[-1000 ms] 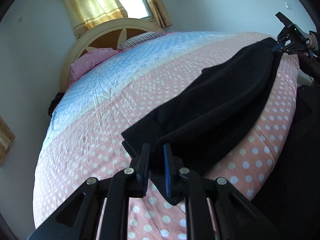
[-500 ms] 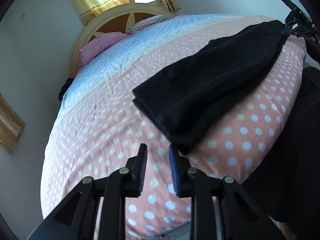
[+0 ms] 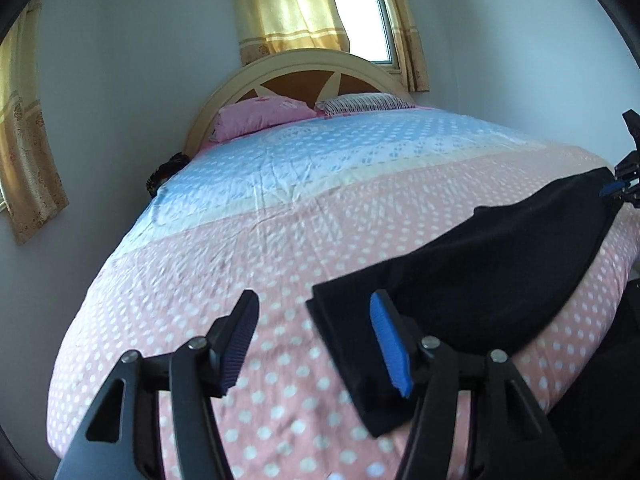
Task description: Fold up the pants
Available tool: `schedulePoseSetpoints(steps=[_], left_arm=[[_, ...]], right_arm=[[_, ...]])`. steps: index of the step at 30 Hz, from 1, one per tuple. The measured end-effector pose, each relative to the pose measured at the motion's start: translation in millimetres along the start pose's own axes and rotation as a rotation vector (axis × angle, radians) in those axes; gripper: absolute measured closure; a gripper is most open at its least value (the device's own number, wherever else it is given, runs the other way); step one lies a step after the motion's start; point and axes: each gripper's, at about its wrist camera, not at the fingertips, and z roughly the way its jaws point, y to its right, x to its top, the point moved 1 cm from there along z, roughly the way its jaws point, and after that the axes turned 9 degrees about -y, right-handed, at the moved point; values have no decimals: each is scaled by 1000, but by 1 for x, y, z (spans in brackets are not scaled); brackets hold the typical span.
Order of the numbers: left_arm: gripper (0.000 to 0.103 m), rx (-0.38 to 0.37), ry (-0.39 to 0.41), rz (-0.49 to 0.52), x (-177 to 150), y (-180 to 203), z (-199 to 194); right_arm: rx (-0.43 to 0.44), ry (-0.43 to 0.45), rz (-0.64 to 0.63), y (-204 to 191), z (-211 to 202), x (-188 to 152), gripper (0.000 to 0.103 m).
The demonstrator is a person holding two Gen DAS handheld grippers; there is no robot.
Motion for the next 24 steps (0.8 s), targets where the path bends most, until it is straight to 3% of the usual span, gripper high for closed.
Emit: schedulePoseSetpoints(steps=[4,8,9,12,14,17,19,22,24], left_arm=[[42,-34,-64,37,10,28,29],[42,-9,-157,149,-15,54,42],[42,-1,-131,145,-23,56,36],[39,-71,-135,59,-30,42,25],[34,-100,-144,25,-30,33,22],[34,-72,-118,39,-22,35,15],[33,-65,-75,41,-15,39,7],[22,-51,-9,28,2,42,-2],[21,-50,-8,28,8,47,2]], right_arm=[[60,-54,5,-11,27,9,54],[85,-168,-39,-26,54,-11,54],[80,-145,-55,-28,50,-15,54],[121,-170,-49,-23,46,-11,54],[118,-157,-53,-19,40,-4,54],[134,-102,-18,-6,29,12,54],[156,-50,35,8,20,26,54],[188,3,133,29,19,51,54],[233,18,201,41,31,70,54]])
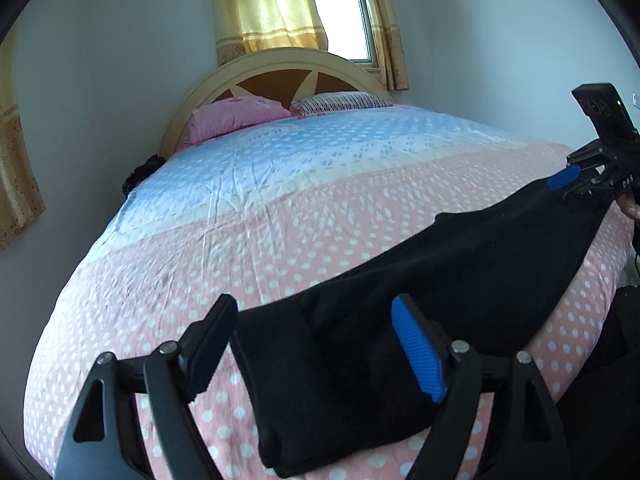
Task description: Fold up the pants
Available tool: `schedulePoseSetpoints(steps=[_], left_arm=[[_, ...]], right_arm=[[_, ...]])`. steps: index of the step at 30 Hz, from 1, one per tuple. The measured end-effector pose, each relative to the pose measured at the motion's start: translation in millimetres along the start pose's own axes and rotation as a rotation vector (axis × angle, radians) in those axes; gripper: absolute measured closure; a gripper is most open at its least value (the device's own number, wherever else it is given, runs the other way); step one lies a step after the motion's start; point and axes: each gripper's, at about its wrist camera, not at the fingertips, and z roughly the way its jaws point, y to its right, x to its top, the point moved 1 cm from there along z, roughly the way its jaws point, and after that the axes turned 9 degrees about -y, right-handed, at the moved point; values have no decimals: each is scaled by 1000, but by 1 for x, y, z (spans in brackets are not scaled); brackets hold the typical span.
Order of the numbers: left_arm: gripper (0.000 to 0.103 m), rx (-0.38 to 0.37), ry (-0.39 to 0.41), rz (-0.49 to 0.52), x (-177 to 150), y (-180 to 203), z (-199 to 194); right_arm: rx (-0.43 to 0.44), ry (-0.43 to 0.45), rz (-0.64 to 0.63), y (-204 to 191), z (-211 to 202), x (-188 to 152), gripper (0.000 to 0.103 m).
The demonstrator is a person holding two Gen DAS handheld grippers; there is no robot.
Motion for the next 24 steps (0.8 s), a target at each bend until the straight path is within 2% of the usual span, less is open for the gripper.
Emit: schedulePoseSetpoints(steps=[2,5,6,8,12,14,15,16,18,21,22,24], left_arm=[[21,22,-17,17,1,6,10],[21,115,-72,69,-6,16,29],[21,124,-85,76,-7,18,34],[21,116,-117,85,-12,21,42],[20,95,-113,55,-17,14,40],[19,80,-111,28,-18,9,39],[19,72,-110,14,-18,6,39],[19,70,-108,3,-19,5,38],[19,72,-101,-15,-19,3,35],[15,127,-99,-19,-18,0,33],[11,137,-112,-22,-18,-1,36],[11,112,-133,-39,-21,-6,40]], right_arm=[[47,2,62,7,15,20,56],[152,-14,171,21,40,42,60],[182,-22,201,24,51,49,62],[232,-45,256,28,69,58,66],[312,-113,333,29,109,71,67],[361,-156,355,26,124,74,74],[386,-182,363,23,132,74,83],[390,-196,357,22,135,74,91],[361,-184,328,13,132,76,95],[318,-85,330,11,111,83,98],[302,-72,336,14,110,86,98],[251,-99,353,17,119,87,98]])
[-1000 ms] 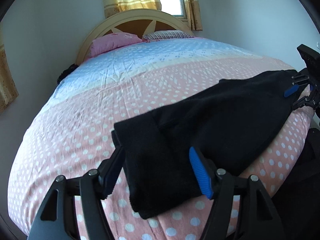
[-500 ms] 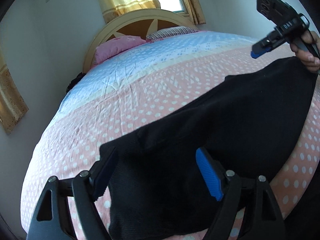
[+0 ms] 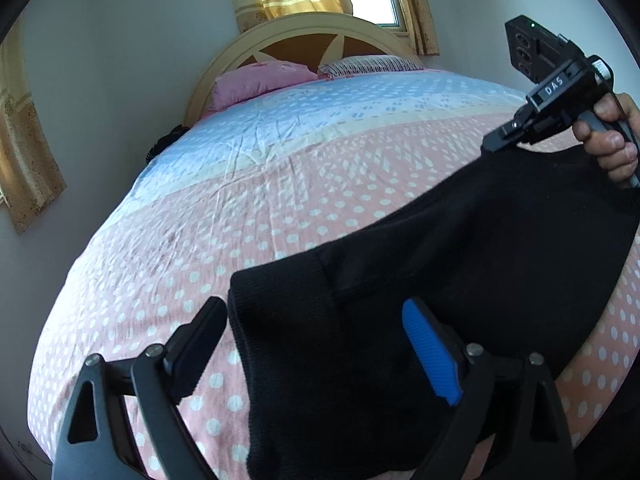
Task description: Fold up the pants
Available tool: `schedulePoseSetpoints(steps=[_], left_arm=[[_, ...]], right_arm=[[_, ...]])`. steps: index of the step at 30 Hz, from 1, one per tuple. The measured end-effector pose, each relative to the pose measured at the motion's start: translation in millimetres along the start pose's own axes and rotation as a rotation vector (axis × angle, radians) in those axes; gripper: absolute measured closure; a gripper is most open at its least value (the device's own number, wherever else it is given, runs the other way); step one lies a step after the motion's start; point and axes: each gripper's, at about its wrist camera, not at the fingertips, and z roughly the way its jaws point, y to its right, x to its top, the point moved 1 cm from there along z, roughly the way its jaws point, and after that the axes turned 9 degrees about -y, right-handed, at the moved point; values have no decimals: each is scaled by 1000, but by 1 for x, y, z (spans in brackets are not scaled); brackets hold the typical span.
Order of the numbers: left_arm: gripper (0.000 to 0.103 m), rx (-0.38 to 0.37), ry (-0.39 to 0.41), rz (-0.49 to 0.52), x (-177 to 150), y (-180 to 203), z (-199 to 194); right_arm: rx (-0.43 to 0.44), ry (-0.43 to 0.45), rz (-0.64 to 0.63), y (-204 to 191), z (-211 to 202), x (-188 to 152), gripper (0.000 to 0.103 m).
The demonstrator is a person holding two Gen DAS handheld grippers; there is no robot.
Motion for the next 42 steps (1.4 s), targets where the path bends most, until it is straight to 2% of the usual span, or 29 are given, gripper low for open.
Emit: schedulePoseSetpoints(steps=[3,6,8,9,11,12,14,15,16,17,18,21,25,27,30,33,35,40,42], left_arm=[[10,-10,-19,1,0,-1,3],[9,-16,-31,-15,3,-4,4],[9,12,-15,-10,7,-6,-4],[9,39,10,0,11,-7,-10],[8,70,43,-2,24,-10,-15],[4,71,45,-13,29,-13,-14],[3,91,17,-17,39,-15,-3],[3,124,-9,-12,41,-14,5],[3,154,-64,-6,42,-14,19],[3,154,-131,-2,40,-14,34],[1,139,-155,-18,38,-16,42],[0,107,-137,-77,38,-25,38],[0,154,-78,-104,36,-21,13],[0,160,-23,-103,42,-13,-7],[0,72,48,-70,58,16,-28],[1,-43,66,8,71,59,-32],[6,-141,59,57,78,92,-28],[19,-292,44,219,85,172,-21],[21,-337,44,263,86,195,-21]], right_arm=[[-53,-41,4,7,25,-5,98],[-5,-26,19,12,21,-8,96],[-10,-22,13,12,14,-13,86],[-41,-7,0,9,8,-16,74],[-53,34,-34,7,-11,-21,71],[-55,49,-46,5,-22,-24,71],[-59,66,-52,5,-33,-29,70],[-56,60,-44,7,-35,-33,66],[-59,46,-33,10,-36,-37,63],[-73,34,-28,12,-34,-42,63],[-102,27,-29,15,-34,-48,63],[-132,54,-35,20,-43,-64,63],[-115,152,-15,25,-86,-90,63],[-119,198,-8,31,-114,-110,63],[-160,256,45,48,-151,-140,63],[-208,320,118,72,-192,-179,63],[-229,352,185,89,-216,-204,63],[-194,378,328,117,-242,-253,63],[-163,371,365,123,-243,-267,63]])
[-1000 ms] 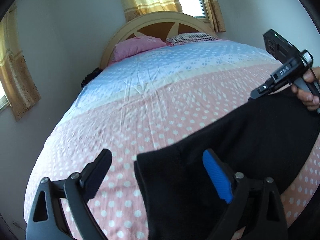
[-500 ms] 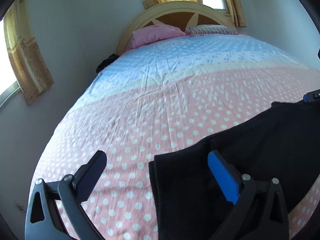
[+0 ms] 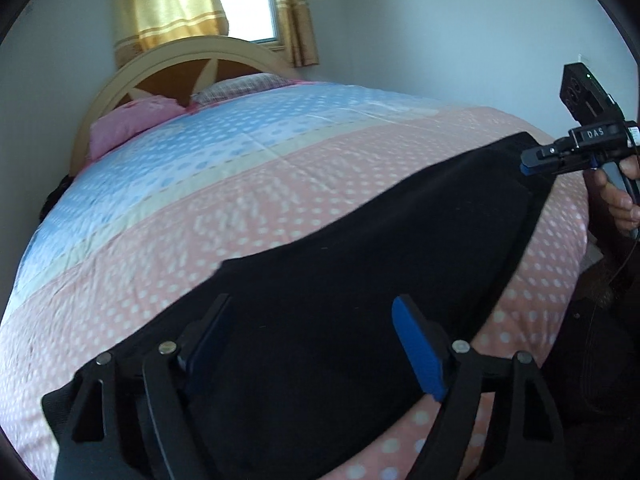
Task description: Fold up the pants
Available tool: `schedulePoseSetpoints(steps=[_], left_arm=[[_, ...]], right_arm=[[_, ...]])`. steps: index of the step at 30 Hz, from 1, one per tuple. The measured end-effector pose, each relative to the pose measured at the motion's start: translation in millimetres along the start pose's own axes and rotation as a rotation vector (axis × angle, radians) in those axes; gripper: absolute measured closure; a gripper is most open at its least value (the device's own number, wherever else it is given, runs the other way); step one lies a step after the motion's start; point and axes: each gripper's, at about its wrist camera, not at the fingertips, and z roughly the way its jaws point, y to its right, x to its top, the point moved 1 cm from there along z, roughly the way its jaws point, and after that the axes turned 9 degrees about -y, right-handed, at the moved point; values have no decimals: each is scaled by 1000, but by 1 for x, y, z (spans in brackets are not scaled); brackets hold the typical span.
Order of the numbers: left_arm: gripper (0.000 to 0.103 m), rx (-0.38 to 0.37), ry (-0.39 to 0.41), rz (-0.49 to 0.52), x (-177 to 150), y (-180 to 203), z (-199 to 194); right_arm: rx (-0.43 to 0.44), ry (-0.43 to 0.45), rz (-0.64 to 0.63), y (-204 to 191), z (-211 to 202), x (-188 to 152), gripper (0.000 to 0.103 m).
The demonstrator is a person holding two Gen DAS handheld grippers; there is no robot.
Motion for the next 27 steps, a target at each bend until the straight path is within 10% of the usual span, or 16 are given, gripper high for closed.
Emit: schedulePoseSetpoints(steps=[17,21,27], left_arm=[[41,-100,-42,198,-9,71,11],[41,-99,-40,227,-9,80,10],[91,-140,-75,226,-5,74,15]], right_arm=[[136,-23,170,23,34,-8,63],[97,-31,134,14,40,-5,92],[80,26,75,-1,24,-4,100]])
